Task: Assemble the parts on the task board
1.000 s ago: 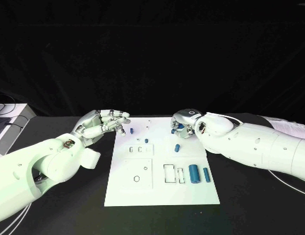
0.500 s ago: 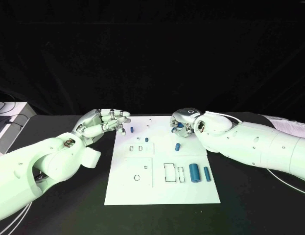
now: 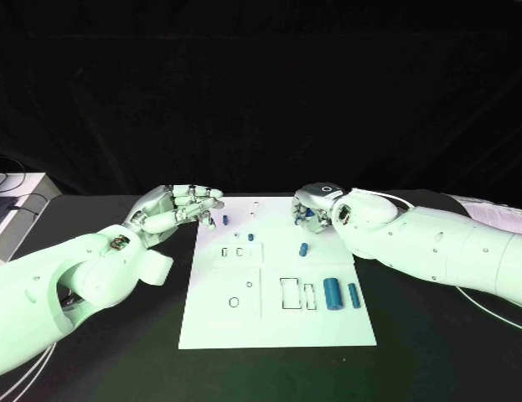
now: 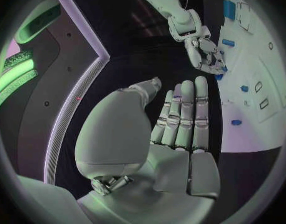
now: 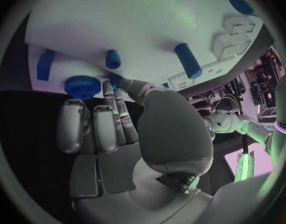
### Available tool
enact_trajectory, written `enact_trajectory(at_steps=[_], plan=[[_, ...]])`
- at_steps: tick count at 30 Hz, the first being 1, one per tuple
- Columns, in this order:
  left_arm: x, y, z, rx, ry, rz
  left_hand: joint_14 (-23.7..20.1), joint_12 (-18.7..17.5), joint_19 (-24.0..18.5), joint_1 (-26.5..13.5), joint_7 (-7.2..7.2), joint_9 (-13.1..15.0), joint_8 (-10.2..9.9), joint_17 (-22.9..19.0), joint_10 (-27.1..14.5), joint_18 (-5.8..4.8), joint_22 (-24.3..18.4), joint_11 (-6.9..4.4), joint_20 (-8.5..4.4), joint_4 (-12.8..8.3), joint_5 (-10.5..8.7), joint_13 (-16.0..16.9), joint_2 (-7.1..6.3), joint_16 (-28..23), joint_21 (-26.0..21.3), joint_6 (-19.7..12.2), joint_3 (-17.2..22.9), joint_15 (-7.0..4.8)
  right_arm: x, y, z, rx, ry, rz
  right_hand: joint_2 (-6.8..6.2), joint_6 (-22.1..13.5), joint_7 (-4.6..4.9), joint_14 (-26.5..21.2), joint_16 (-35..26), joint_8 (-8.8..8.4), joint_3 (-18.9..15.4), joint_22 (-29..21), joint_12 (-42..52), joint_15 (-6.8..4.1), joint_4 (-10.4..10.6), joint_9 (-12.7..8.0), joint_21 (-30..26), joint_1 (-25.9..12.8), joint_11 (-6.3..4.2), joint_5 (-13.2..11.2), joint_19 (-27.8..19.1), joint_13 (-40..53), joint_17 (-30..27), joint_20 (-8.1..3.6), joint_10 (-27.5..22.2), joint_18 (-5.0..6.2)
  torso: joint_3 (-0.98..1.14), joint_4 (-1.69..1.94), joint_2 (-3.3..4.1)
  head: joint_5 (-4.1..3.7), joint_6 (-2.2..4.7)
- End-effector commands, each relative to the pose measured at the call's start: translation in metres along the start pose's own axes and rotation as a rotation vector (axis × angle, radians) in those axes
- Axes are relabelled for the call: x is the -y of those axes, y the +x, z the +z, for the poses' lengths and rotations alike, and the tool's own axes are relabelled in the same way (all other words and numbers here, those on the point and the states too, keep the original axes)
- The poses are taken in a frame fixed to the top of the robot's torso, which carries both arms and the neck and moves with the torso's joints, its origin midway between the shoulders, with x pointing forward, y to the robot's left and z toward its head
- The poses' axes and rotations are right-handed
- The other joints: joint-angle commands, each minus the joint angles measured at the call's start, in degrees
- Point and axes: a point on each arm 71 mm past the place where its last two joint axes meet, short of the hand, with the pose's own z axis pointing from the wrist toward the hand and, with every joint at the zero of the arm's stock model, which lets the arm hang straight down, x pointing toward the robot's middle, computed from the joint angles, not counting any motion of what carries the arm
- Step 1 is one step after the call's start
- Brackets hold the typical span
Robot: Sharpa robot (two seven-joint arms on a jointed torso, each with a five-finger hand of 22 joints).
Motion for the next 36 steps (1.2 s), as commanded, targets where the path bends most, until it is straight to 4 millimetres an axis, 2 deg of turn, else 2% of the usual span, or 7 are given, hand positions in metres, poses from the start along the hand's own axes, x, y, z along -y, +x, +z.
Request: enact_trajectory(at_steps=[1,3,7,17,24,29,36], plan=[[0.001,0.002,0.001,-0.010,0.006,-0.001,-0.28,-0.04,-0.29,-0.01,0.16,0.09,-0.28,0.02,-0.31,0.23,0.05,-0.09,0.11,0.00,0.20,0.10,0.71,0.37,0.39,0.23,0.27,-0.01,-0.002,0.000,-0.001,0.020,-0.013,-0.012,1.53,1.34,-0.84,1.52,0.27,1.70,0.03,0.56,1.18,-0.70,-1.04,1.57,0.53,1.53,-3.74,-2.47,0.12,1.98,-0.17,-0.67,4.81,-0.71,-0.01,0.01,0.01,-0.01,0.02],[0.001,0.002,0.001,-0.010,0.006,-0.001,-0.29,-0.03,-0.34,0.02,0.17,0.11,-0.28,0.00,-0.31,0.23,0.11,-0.09,0.10,-0.04,0.20,0.10,0.81,0.41,0.50,0.26,0.36,-0.01,-0.003,-0.001,-0.001,0.039,-0.014,-0.012,1.93,1.60,-1.06,1.51,0.23,2.40,0.06,0.77,1.63,-0.93,-1.29,2.28,0.60,1.53,-4.01,-3.56,0.13,2.68,-0.33,-0.91,5.42,-0.74,-0.01,0.04,0.01,-0.02,0.06],[0.001,0.002,0.001,-0.011,0.006,-0.001,-0.29,-0.03,-0.34,0.02,0.17,0.11,-0.28,0.00,-0.31,0.23,0.11,-0.09,0.10,-0.04,0.20,0.10,0.81,0.41,0.50,0.26,0.36,-0.01,-0.004,-0.004,-0.001,0.077,-0.016,-0.011,2.04,1.69,-1.25,1.51,0.22,2.99,0.08,0.91,2.20,-1.14,-1.52,2.91,0.62,1.47,-4.27,-4.22,0.11,3.45,-0.45,-1.11,6.05,-0.75,-0.01,0.05,0.07,-0.01,0.17],[0.001,0.001,0.001,-0.010,0.005,-0.001,-0.29,-0.03,-0.34,0.02,0.17,0.11,-0.28,0.00,-0.31,0.23,0.11,-0.09,0.10,-0.04,0.20,0.10,0.81,0.41,0.50,0.26,0.36,-0.01,-0.009,-0.010,-0.003,0.163,-0.014,0.004,2.08,1.40,-1.24,1.54,0.29,3.11,0.30,1.03,2.14,-1.18,-1.69,3.19,0.66,1.49,-4.24,-4.28,0.14,3.75,-0.35,-1.20,5.71,-0.78,-0.04,0.01,0.13,0.07,0.46],[0.001,0.001,0.000,-0.010,0.004,0.000,-0.29,-0.03,-0.34,0.02,0.17,0.11,-0.28,0.00,-0.31,0.23,0.11,-0.09,0.10,-0.04,0.20,0.10,0.81,0.41,0.50,0.26,0.36,-0.01,-0.020,-0.014,0.001,0.195,-0.027,0.019,2.11,1.10,-1.18,1.53,0.28,3.21,0.71,1.16,2.04,-1.14,-1.94,3.50,0.70,1.54,-4.16,-3.59,0.15,4.07,-0.46,-1.22,5.38,-0.79,-0.10,0.00,0.14,-0.09,0.70],[0.001,0.001,0.000,-0.012,0.004,-0.001,-0.30,-0.03,-0.41,0.00,0.17,0.12,-0.28,-0.02,-0.32,0.23,0.20,-0.08,0.10,-0.07,0.20,0.10,0.88,0.46,0.64,0.27,0.44,0.00,-0.029,-0.017,0.008,0.220,-0.030,0.022,2.09,1.08,-1.18,1.56,0.34,3.23,0.75,1.25,2.04,-1.13,-1.98,3.54,0.76,1.55,-4.15,-3.50,0.20,4.11,-0.35,-1.22,5.36,-0.81,-0.13,0.09,0.22,-0.22,0.93],[0.001,0.003,0.001,-0.016,0.005,-0.003,-0.30,-0.03,-0.41,0.00,0.17,0.12,-0.28,-0.02,-0.32,0.23,0.20,-0.08,0.10,-0.07,0.20,0.10,0.88,0.46,0.64,0.27,0.44,0.00,-0.040,-0.022,0.021,0.263,-0.026,0.022,2.06,1.11,-1.19,1.58,0.40,3.29,0.84,1.37,2.03,-1.13,-2.08,3.63,0.83,1.57,-4.15,-3.34,0.26,4.18,-0.26,-1.22,5.34,-0.84,-0.32,0.49,0.37,-0.30,1.21]])
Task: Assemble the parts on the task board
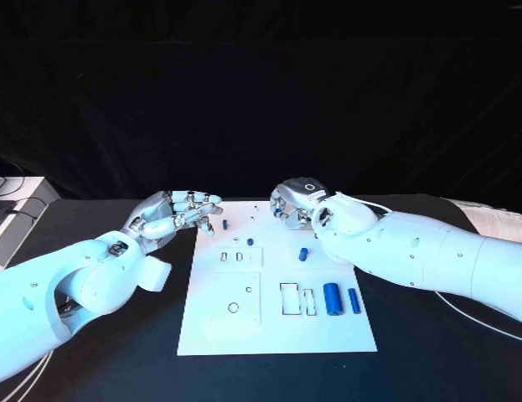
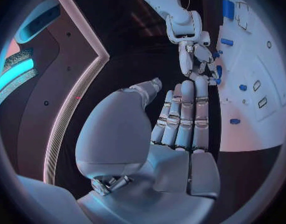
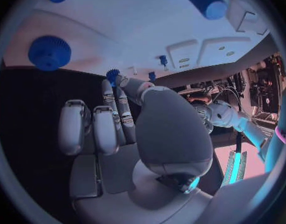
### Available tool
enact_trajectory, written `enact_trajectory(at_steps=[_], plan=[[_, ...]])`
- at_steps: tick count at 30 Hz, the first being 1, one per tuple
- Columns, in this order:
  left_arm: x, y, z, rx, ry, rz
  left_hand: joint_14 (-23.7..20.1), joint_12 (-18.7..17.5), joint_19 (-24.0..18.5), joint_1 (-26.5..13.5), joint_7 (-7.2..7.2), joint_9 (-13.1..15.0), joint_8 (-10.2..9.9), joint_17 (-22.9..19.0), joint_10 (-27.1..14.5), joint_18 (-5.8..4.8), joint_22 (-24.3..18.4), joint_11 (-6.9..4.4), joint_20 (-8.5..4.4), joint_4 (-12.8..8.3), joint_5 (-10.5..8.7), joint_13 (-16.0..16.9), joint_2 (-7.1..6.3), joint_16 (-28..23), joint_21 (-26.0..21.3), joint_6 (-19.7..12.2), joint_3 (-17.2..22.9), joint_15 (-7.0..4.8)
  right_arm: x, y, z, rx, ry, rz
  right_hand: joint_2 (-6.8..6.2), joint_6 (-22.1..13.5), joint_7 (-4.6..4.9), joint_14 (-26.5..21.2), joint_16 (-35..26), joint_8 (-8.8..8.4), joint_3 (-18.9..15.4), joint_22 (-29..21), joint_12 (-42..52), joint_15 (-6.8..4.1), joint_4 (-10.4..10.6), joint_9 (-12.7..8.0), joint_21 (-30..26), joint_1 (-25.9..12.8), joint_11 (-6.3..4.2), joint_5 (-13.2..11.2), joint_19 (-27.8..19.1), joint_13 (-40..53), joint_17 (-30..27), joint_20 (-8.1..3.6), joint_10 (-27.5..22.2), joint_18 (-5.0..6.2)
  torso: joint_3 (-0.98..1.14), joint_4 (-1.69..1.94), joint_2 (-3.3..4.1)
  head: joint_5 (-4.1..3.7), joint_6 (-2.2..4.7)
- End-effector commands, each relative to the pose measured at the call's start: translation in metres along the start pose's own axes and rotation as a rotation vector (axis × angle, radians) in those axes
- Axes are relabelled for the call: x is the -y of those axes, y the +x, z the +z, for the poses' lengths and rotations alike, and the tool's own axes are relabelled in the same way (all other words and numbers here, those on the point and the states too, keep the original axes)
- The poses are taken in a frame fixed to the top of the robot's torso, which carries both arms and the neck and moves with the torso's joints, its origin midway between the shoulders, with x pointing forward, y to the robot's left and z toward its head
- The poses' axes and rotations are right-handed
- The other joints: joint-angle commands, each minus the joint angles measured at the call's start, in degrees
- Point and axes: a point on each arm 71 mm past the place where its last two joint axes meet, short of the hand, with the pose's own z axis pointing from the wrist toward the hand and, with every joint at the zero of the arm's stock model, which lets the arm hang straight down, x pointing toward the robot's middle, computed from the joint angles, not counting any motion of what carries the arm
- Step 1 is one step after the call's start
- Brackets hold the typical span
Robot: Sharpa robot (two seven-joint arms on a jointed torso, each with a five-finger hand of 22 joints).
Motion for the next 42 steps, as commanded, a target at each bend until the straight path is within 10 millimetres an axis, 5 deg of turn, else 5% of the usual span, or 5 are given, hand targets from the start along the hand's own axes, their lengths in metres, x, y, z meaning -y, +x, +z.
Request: enact_trajectory(at_steps=[1,21,42], plan=[[0.001,0.003,0.001,-0.016,0.007,-0.004,-0.30,-0.04,-0.41,0.00,0.17,0.08,-0.28,-0.01,-0.33,0.23,0.05,-0.08,0.10,0.08,0.20,0.06,0.41,0.24,0.36,0.27,0.30,0.00,-0.002,-0.004,0.006,0.057,0.011,-0.010,0.89,-0.30,0.25,1.57,0.22,0.35,0.66,0.11,-0.03,-0.35,-0.65,0.10,0.36,0.44,-4.91,0.46,-0.01,4.24,0.05,-0.34,4.58,-0.83,-0.24,0.41,0.13,-0.01,0.16],[0.001,0.005,0.002,-0.020,0.010,-0.002,-0.31,-0.07,-0.46,0.00,0.18,0.08,-0.31,-0.03,-0.39,0.22,0.10,-0.06,0.10,0.03,0.19,0.05,0.37,0.27,0.45,0.23,0.32,0.00,-0.019,-0.004,0.024,0.098,-0.004,-0.009,0.75,-0.38,0.28,1.63,0.37,0.40,0.87,0.37,-0.12,-0.33,-0.82,0.28,0.51,0.40,-4.86,0.89,0.11,4.38,0.26,-0.34,4.44,-0.88,-1.23,1.62,1.06,-0.66,0.57],[0.002,0.005,0.003,-0.021,0.011,0.001,-0.31,-0.07,-0.46,0.00,0.18,0.08,-0.31,-0.03,-0.39,0.22,0.10,-0.06,0.10,0.03,0.19,0.05,0.37,0.27,0.45,0.23,0.32,0.00,-0.012,-0.003,0.027,0.095,0.007,-0.059,0.67,-0.38,0.29,1.66,0.44,0.44,0.92,0.46,-0.14,-0.32,-0.89,0.35,0.56,0.37,-4.85,1.00,0.15,4.44,0.37,-0.33,4.42,-0.89,-1.25,1.63,1.31,-0.47,0.25]])
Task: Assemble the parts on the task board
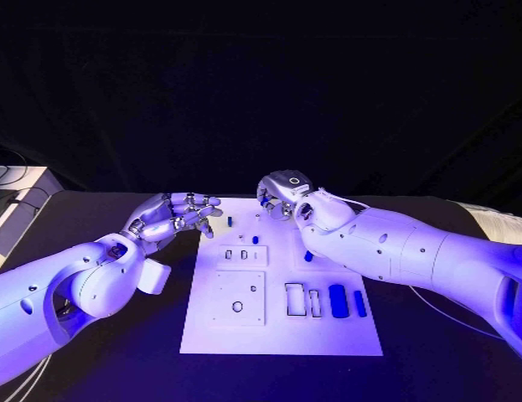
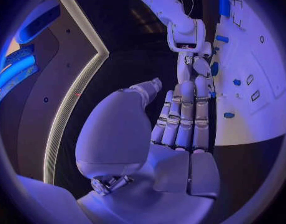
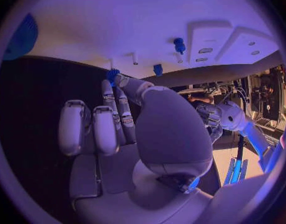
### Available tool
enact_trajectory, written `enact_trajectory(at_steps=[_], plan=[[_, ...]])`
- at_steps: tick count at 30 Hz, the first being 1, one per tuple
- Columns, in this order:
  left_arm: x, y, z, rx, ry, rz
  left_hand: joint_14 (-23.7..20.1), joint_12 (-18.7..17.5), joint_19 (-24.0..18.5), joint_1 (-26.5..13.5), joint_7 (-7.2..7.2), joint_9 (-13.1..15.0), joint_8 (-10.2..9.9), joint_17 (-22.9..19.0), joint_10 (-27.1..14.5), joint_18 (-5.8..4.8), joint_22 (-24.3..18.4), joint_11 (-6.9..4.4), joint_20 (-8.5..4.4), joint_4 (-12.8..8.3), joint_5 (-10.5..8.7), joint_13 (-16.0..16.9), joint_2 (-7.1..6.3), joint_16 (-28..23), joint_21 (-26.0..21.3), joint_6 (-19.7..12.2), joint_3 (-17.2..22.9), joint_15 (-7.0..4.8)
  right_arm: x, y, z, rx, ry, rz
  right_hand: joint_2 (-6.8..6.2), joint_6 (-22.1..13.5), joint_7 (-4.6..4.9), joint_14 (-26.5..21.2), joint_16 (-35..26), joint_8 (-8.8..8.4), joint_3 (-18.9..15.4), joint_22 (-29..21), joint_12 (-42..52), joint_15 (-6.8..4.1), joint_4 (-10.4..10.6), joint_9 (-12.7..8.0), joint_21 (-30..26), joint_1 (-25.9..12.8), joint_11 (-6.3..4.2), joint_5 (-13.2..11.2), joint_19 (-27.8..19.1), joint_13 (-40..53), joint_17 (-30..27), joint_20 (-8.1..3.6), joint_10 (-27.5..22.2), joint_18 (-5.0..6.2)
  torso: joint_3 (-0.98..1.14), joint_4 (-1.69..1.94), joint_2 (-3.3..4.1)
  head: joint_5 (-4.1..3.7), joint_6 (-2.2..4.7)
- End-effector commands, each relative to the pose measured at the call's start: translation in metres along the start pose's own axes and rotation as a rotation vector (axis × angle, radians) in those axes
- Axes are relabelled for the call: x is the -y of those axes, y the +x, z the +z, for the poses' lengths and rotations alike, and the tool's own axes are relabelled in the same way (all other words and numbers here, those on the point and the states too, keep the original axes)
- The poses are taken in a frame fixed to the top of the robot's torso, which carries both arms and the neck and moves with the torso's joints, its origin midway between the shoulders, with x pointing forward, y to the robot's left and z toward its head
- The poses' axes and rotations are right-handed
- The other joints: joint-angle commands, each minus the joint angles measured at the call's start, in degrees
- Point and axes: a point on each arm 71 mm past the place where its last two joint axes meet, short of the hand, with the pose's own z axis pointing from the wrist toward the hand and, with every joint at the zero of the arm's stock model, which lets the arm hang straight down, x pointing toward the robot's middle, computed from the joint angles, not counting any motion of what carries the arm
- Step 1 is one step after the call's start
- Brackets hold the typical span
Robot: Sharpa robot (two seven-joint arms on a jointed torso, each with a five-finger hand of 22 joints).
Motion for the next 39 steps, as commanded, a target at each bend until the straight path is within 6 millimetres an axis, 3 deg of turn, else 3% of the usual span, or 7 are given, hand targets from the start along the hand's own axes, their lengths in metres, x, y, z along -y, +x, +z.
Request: enact_trajectory(at_steps=[1,14,19,31,39], plan=[[0.0012,0.0022,0.0007,-0.014,0.008,-0.001,-0.31,-0.07,-0.46,-0.01,0.18,0.09,-0.31,-0.03,-0.39,0.23,0.07,-0.06,0.10,0.03,0.19,0.06,0.38,0.27,0.07,0.23,0.33,0.00,-0.0005,-0.0008,0.0006,0.010,-0.016,-0.032,0.45,-0.21,0.13,1.57,0.21,0.16,0.22,-0.01,0.19,-0.42,-0.19,0.05,0.29,0.14,-4.84,0.39,0.15,4.44,0.01,-0.33,4.43,-0.89,0.03,0.02,0.08,0.10,-0.07],[0.0017,0.0025,0.0008,-0.015,0.008,-0.001,-0.31,-0.07,-0.46,-0.01,0.18,0.09,-0.31,-0.03,-0.39,0.23,0.07,-0.06,0.10,0.03,0.19,0.06,0.38,0.27,0.07,0.23,0.33,0.00,-0.0033,0.0042,0.0016,-0.002,-0.017,-0.030,0.39,-0.21,0.13,1.57,0.22,0.18,0.24,-0.06,0.18,-0.42,-0.22,0.10,0.25,0.11,-4.83,0.42,0.10,4.48,0.02,-0.33,4.42,-0.88,-0.09,0.38,0.49,0.39,-0.22],[0.0016,0.0027,0.0012,-0.015,0.008,-0.001,-0.31,-0.07,-0.46,-0.01,0.18,0.09,-0.31,-0.03,-0.39,0.23,0.07,-0.06,0.10,0.03,0.19,0.06,0.38,0.27,0.07,0.23,0.33,0.00,-0.0036,0.0044,0.0016,0.000,-0.016,-0.028,0.34,-0.22,0.15,1.57,0.24,0.20,0.26,-0.18,0.15,-0.40,-0.23,0.16,0.16,0.03,-4.82,0.44,0.00,4.53,0.02,-0.32,4.40,-0.85,-0.12,0.27,0.65,0.33,-0.09],[0.0012,0.0033,0.0019,-0.018,0.008,-0.003,-0.31,-0.07,-0.46,-0.01,0.18,0.09,-0.31,-0.03,-0.39,0.23,0.07,-0.06,0.10,0.03,0.19,0.06,0.38,0.27,0.07,0.23,0.33,0.00,-0.0029,0.0048,0.0036,0.003,-0.007,-0.032,0.32,-0.24,0.17,1.56,0.21,0.20,0.26,-0.25,0.14,-0.40,-0.23,0.19,0.11,-0.02,-4.81,0.41,-0.06,4.55,-0.04,-0.32,4.38,-0.83,-0.16,0.46,0.72,0.10,-0.04],[0.0009,0.0034,0.0024,-0.020,0.007,-0.003,-0.31,-0.07,-0.46,-0.01,0.18,0.09,-0.31,-0.03,-0.39,0.23,0.07,-0.06,0.10,0.03,0.19,0.06,0.38,0.27,0.07,0.23,0.33,0.00,-0.0029,0.0044,0.0044,0.009,-0.003,-0.033,0.26,-0.50,0.24,1.54,0.20,0.10,0.35,-0.42,-0.03,-0.35,-0.28,0.25,-0.03,-0.11,-4.73,0.46,-0.22,4.61,-0.09,-0.29,4.11,-0.78,-0.17,0.34,0.72,0.20,-0.09]])
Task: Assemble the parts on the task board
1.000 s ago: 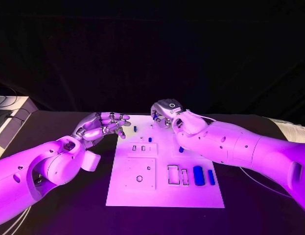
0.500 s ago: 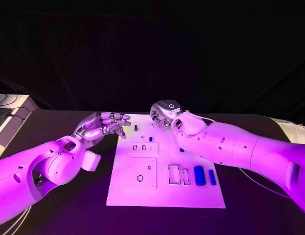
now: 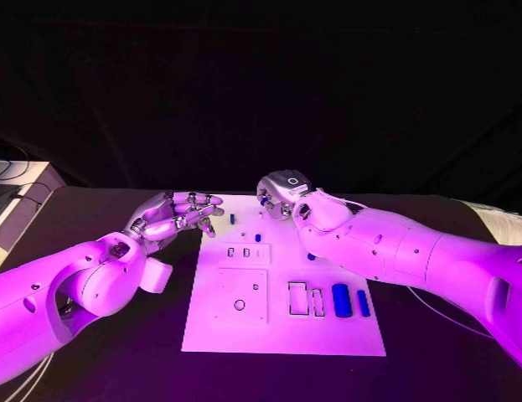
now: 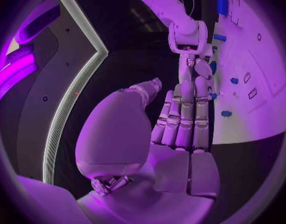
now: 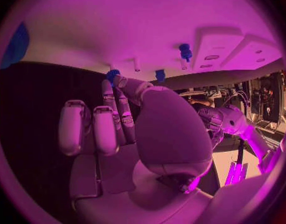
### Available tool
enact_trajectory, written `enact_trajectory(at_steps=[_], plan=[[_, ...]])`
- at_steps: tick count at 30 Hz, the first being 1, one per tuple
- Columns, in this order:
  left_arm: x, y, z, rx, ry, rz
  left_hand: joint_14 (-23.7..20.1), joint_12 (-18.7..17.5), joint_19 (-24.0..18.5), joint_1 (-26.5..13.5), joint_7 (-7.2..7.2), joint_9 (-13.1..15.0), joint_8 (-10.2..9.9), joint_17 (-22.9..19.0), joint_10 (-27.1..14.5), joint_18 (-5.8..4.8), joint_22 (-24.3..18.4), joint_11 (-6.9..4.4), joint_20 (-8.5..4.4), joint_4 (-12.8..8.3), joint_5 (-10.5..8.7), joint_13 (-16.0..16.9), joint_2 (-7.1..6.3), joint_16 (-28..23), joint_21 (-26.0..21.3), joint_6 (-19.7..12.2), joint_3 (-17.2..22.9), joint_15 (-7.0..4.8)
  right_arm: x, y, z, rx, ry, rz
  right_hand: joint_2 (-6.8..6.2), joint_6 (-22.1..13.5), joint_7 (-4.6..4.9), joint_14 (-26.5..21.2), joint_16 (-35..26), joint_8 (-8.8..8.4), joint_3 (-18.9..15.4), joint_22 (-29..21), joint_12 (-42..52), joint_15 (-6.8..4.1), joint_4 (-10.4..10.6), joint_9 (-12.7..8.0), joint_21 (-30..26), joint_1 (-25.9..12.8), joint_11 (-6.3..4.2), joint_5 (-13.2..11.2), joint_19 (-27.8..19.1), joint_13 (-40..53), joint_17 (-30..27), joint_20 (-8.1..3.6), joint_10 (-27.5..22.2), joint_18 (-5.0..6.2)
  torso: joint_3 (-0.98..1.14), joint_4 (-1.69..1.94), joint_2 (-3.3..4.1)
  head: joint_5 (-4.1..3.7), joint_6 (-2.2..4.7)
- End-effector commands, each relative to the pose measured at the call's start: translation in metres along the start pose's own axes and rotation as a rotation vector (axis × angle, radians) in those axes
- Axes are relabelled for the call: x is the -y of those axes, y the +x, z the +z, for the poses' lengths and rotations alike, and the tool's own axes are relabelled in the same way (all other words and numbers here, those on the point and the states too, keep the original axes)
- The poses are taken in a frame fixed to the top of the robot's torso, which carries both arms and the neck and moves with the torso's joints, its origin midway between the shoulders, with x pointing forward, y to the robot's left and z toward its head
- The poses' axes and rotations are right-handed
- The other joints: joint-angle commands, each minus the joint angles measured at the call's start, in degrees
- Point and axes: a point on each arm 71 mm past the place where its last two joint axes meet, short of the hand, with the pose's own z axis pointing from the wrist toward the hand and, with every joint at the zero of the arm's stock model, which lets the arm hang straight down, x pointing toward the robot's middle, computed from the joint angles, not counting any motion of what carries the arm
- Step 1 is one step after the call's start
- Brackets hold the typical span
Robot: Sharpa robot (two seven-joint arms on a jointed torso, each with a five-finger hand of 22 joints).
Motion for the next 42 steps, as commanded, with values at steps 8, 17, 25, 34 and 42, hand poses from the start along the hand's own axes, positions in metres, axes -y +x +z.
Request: enact_trajectory(at_steps=[8,17,25,34,42], plan=[[0.000,0.002,0.001,-0.017,0.006,-0.005,-0.39,-0.13,-0.76,-0.10,0.25,0.08,-0.41,-0.13,-0.54,0.21,0.38,0.00,0.13,-0.15,0.19,0.05,0.35,0.40,0.56,0.12,0.51,0.05,-0.002,0.001,0.001,-0.014,-0.016,-0.001,-0.92,-3.87,1.66,0.57,-1.44,-1.94,0.43,-2.82,-3.38,0.94,0.06,0.15,-2.28,-1.52,-3.10,0.25,-2.56,3.66,-3.24,0.76,-0.36,-0.13,0.00,-0.12,0.05,0.09,-0.20],[0.000,0.003,0.002,-0.020,0.003,-0.006,-0.41,-0.13,-0.81,-0.12,0.27,0.09,-0.43,-0.15,-0.56,0.21,0.42,0.01,0.13,-0.17,0.20,0.05,0.36,0.42,0.62,0.11,0.54,0.06,0.000,0.002,0.001,-0.023,-0.015,0.008,-3.14,-6.10,2.76,-0.87,-4.33,-3.89,1.08,-7.02,-4.19,2.35,0.91,0.22,-5.97,-3.11,-1.40,0.79,-5.66,0.74,-8.19,2.16,-6.73,0.90,0.01,-0.16,0.02,0.06,-0.27],[0.000,0.002,0.002,-0.020,0.002,-0.005,-0.41,-0.13,-0.81,-0.12,0.27,0.09,-0.43,-0.15,-0.56,0.21,0.42,0.01,0.13,-0.17,0.20,0.05,0.36,0.42,0.62,0.11,0.54,0.06,0.001,0.002,0.001,-0.019,-0.013,0.013,-3.65,-6.65,2.98,-1.12,-4.90,-4.42,1.08,-7.98,-4.16,2.59,0.95,0.23,-6.90,-3.16,-1.10,0.84,-6.29,0.03,-9.14,2.41,-8.08,1.13,0.01,-0.14,0.03,0.03,-0.26],[-0.001,0.001,0.002,-0.018,0.001,-0.005,-0.43,-0.18,-0.90,-0.18,0.33,0.08,-0.48,-0.18,-0.65,0.21,0.48,0.06,0.15,-0.20,0.19,0.04,0.32,0.45,0.73,0.03,0.55,0.08,0.004,0.000,-0.001,0.007,-0.006,0.016,-3.61,-6.56,3.00,-1.15,-4.99,-4.46,1.18,-8.01,-4.07,2.63,0.95,0.29,-6.99,-3.03,-1.06,1.30,-6.27,-0.17,-9.27,2.47,-8.30,1.15,0.01,-0.15,0.04,0.04,-0.20],[-0.001,0.000,0.002,-0.016,0.004,-0.005,-0.43,-0.18,-0.90,-0.18,0.33,0.08,-0.48,-0.18,-0.65,0.21,0.48,0.06,0.15,-0.20,0.19,0.04,0.32,0.45,0.73,0.03,0.55,0.08,0.010,-0.007,-0.012,0.069,-0.017,0.069,-4.06,-6.73,3.05,-1.24,-5.27,-4.72,1.01,-8.50,-4.00,2.68,0.99,0.34,-7.47,-3.17,-1.00,2.25,-6.52,-0.48,-9.78,2.54,-8.54,1.27,0.02,-0.27,-0.02,0.11,-0.07]])
